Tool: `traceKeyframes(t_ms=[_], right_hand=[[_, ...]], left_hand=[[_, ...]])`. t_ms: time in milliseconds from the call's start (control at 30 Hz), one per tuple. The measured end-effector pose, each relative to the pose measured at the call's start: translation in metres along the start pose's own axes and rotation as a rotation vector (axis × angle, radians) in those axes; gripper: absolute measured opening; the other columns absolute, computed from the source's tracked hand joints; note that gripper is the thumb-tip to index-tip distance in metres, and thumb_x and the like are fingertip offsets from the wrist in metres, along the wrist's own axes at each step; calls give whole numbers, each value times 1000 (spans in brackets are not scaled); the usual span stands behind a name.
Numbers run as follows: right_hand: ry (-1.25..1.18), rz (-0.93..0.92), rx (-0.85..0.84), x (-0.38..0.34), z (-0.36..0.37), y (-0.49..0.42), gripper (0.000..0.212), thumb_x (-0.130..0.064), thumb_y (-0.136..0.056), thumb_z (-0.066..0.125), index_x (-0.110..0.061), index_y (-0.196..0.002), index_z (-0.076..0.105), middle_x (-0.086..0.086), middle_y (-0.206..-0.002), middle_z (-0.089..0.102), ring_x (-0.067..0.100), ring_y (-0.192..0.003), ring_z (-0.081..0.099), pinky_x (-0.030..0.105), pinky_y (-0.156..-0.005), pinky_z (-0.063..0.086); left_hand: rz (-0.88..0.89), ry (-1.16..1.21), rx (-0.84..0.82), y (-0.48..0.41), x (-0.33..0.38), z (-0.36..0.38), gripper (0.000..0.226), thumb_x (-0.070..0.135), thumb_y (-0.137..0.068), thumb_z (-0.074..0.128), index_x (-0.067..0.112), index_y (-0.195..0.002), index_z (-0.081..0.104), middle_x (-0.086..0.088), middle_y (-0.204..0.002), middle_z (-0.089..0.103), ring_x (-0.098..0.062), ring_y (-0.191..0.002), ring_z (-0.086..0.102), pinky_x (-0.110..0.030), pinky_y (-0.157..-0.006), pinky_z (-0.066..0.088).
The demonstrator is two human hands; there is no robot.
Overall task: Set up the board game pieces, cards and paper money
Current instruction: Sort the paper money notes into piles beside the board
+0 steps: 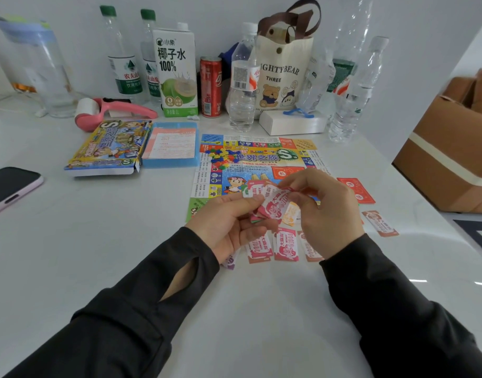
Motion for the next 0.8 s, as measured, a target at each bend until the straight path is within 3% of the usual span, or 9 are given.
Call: traceKeyframes(t_ms=[100, 200, 367, 667, 800], right_hand=[[-106, 127, 63, 5, -8, -5, 37, 9, -83, 55, -25, -67, 52, -7, -75, 63, 10, -75, 62, 15, -66, 50], [-283, 320, 172, 19, -17, -7, 32, 4, -89, 52, -20, -68, 53, -1, -70, 64, 9, -61, 63, 19, -56, 52], [-448, 510, 177, 32, -15, -5, 22, 2, -89, 54, -12, -72, 58, -5, -52, 64, 5, -47, 59, 20, -52, 51], [-377, 465, -36, 19, -4, -1, 27, 2, -85, 60, -22, -72, 64, -6, -49, 61, 8, -44, 53, 24, -53, 52], [-273, 404, -54, 11, -6, -1, 26, -2, -85, 61, -25, -74, 65, -3, -60, 64, 7, -47, 53, 23, -55, 54]], left_hand=[[87, -101, 81, -3, 4, -5, 11, 6, -88, 55, -1, -81, 59, -15, -60, 67, -16, -45, 64, -17, -39, 49], [117, -152, 126, -4, 6, -8, 10, 7, -89, 57, -1, -84, 59, -15, -60, 67, -17, -46, 64, -17, -40, 50], [107, -149, 117, -3, 5, -6, 8, 6, -89, 57, 0, -86, 59, -17, -66, 68, -18, -48, 65, -18, -40, 50], [100, -127, 58, -1, 4, -1, 10, 7, -90, 54, 1, -85, 59, -17, -67, 67, -19, -47, 65, -18, -39, 50], [116, -127, 28, 0, 5, 1, 10, 8, -91, 52, 1, -86, 57, -17, -68, 69, -19, -49, 66, -19, -42, 50]])
Point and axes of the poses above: each hand's wrist, its own y-axis away from the middle knuckle, its own z-axis out of the palm, x = y × z, the point moved 4 cm from there along -y, towards the middle knuckle
